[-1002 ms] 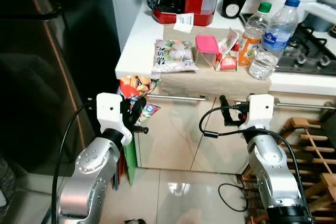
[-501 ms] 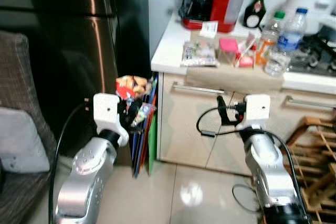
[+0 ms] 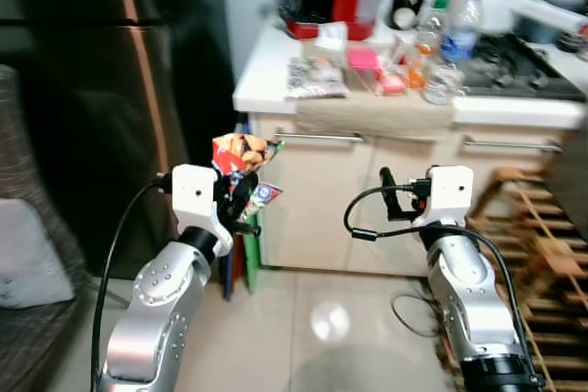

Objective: Restocking fridge

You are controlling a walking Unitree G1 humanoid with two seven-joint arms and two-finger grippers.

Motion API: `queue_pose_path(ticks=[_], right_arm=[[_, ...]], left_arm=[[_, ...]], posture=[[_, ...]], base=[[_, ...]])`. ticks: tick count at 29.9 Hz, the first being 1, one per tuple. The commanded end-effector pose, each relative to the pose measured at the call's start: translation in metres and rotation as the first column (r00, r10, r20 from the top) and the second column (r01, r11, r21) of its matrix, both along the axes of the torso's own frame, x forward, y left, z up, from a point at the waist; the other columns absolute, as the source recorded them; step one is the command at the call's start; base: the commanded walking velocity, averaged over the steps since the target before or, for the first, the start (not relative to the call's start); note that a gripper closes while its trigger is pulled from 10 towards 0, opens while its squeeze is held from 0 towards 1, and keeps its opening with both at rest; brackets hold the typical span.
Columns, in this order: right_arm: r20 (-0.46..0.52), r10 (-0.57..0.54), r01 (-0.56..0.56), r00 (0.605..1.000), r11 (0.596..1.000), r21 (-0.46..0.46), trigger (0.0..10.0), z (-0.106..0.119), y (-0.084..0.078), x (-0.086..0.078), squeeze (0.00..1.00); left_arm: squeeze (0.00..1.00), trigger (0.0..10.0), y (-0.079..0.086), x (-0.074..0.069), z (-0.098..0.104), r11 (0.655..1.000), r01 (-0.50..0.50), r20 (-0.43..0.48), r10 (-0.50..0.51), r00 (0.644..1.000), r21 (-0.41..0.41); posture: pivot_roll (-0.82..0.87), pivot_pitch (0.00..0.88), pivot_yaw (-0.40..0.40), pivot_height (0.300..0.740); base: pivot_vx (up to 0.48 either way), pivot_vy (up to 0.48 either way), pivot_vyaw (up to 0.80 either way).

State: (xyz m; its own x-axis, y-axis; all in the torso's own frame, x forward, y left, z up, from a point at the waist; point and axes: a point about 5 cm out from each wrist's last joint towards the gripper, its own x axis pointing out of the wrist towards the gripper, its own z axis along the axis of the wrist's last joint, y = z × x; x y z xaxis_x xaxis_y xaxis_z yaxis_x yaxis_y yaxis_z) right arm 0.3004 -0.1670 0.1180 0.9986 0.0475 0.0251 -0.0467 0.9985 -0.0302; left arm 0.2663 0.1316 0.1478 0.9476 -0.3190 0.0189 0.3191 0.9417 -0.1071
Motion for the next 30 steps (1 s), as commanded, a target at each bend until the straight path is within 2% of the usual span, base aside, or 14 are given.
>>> queue_pose_path(ticks=[1,28,30], right_arm=[[0.012,0.001,-0.001,1.0,1.0,0.017,10.0,0.0016,-0.0005,-0.0003,0.0],[0.009,0.02,-0.02,1.0,1.0,0.004,10.0,-0.0011,-0.0024,-0.0021,0.0],[0.01,0.021,-0.021,1.0,1.0,0.002,10.0,-0.001,-0.0027,-0.0023,0.0]], left_arm=[[0.0,10.0,-0.0004,0.0004,0.0053,1.0,0.007,0.026,-0.007,1.0,0.002],[0.0,10.0,-0.0021,-0.0002,0.0017,1.0,0.004,0.013,-0.004,1.0,-0.007],[0.0,10.0,-0.0013,0.001,-0.0015,1.0,-0.007,-0.013,0.007,1.0,-0.001]], posture=[[-0.11,0.0,0.034,0.74],[-0.12,0.0,0.036,0.74],[-0.13,0.0,0.038,0.74]], base=[[-0.247,0.0,0.0],[-0.256,0.0,0.0],[0.0,0.0,0.0]])
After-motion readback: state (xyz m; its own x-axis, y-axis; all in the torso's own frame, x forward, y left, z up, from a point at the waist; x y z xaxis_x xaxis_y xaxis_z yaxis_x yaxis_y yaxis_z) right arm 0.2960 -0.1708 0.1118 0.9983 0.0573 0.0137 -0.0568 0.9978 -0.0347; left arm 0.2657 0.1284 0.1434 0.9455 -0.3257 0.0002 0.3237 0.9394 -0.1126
